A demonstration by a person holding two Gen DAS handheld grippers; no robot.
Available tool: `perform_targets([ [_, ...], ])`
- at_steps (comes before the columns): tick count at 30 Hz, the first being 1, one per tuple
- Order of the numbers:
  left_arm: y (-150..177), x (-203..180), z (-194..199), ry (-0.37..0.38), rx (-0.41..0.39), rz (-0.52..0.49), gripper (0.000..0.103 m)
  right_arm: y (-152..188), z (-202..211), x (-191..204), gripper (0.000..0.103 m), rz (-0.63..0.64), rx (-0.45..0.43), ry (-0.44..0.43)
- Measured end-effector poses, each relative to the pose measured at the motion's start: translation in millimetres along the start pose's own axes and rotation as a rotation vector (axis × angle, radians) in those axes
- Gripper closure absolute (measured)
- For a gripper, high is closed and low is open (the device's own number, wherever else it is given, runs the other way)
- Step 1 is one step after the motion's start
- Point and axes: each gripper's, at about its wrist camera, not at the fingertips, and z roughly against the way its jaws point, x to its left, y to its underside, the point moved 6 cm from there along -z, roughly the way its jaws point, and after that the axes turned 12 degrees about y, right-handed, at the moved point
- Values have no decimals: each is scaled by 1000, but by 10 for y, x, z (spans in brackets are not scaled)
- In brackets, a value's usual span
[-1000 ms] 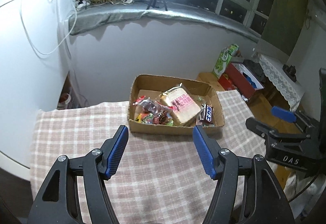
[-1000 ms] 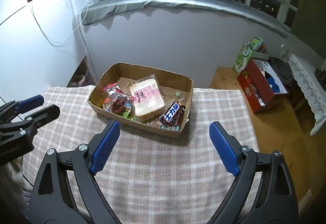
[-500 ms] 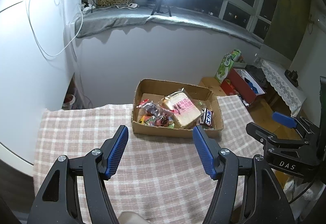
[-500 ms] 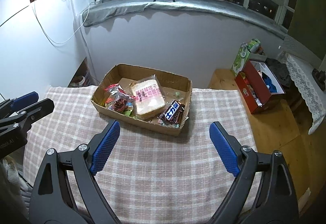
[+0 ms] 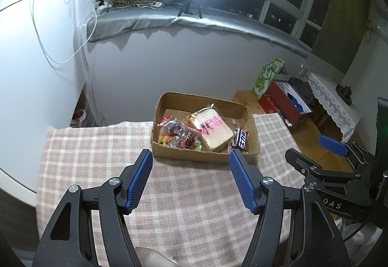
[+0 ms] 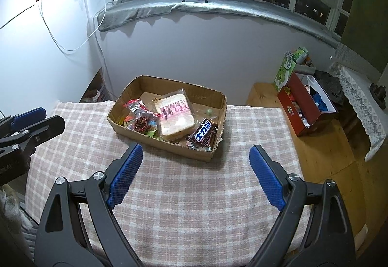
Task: Organize snacks
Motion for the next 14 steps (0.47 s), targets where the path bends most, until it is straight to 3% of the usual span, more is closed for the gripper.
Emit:
perform_targets([
  [9, -17, 6, 20, -28, -4, 3, 38, -5, 17, 10, 11, 11, -6, 4],
  [14, -31, -32, 51, -41, -28, -47, 38, 8, 21, 16, 11, 12, -6, 4],
])
